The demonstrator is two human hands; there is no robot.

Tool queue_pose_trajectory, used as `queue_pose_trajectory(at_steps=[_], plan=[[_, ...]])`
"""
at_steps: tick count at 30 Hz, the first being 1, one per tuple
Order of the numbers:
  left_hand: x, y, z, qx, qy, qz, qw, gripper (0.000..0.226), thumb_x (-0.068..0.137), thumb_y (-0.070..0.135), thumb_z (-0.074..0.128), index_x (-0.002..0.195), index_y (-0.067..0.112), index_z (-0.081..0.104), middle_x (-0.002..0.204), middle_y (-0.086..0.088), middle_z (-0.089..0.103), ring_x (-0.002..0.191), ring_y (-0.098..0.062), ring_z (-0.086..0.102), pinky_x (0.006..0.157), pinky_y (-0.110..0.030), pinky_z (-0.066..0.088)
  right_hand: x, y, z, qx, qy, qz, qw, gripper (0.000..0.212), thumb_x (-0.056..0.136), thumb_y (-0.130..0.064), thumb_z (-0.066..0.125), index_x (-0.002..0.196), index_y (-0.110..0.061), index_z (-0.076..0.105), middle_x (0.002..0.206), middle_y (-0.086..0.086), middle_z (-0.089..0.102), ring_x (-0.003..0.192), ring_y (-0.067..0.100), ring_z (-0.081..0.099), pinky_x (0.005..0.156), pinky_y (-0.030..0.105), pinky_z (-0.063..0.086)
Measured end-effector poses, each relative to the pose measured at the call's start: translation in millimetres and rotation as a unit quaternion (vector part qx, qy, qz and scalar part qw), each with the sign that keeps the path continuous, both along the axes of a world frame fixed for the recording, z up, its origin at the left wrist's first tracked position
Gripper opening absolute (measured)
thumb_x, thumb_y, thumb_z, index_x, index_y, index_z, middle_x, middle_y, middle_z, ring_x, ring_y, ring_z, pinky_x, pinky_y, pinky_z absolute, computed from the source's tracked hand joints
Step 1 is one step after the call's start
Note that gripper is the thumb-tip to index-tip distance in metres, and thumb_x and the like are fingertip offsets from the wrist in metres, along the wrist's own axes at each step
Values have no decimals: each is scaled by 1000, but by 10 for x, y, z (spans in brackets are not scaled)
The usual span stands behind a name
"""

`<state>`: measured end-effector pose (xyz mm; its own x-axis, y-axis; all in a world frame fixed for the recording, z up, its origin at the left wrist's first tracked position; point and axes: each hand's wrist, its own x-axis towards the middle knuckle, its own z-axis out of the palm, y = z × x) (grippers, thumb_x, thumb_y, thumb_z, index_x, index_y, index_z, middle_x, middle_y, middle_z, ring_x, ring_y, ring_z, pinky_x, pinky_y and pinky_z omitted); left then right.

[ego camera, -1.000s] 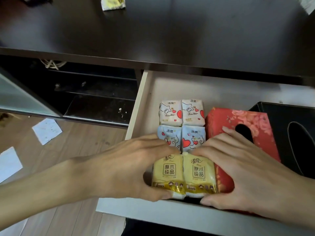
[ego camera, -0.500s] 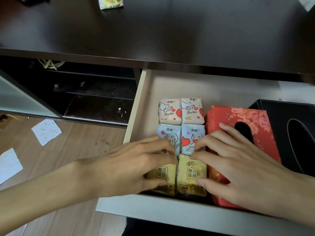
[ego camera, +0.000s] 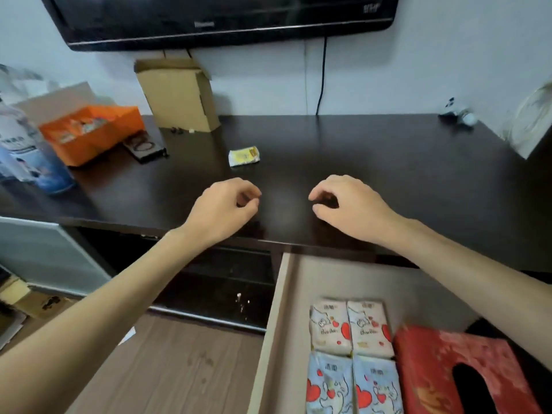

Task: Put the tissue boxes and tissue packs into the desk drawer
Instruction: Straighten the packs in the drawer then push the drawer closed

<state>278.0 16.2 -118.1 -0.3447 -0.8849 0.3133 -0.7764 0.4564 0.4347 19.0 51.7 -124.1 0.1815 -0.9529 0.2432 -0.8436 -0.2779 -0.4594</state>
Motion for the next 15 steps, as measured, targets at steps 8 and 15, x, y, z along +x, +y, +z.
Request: queue_pose_trajectory(at_steps=[8, 15], plan=[[100, -1447, 21, 67, -42, 114, 990, 48, 90, 25, 59, 137, 20, 53, 142, -11, 44, 127, -32, 48, 101, -48, 45, 354, -1139, -68, 59, 32, -46, 997, 44, 97, -31, 64, 139, -18, 59, 142, 5, 54, 135, 25, 44, 104, 47, 46], [-67, -1849, -182, 77, -84, 90, 989, 33, 93, 38, 61, 122, 23, 63, 128, -10, 52, 120, -29, 47, 102, -45, 42, 393, -1441, -79, 40, 29, -40, 998, 44, 100, -32, 57, 143, -22, 53, 145, -2, 52, 137, 20, 42, 104, 45, 46]])
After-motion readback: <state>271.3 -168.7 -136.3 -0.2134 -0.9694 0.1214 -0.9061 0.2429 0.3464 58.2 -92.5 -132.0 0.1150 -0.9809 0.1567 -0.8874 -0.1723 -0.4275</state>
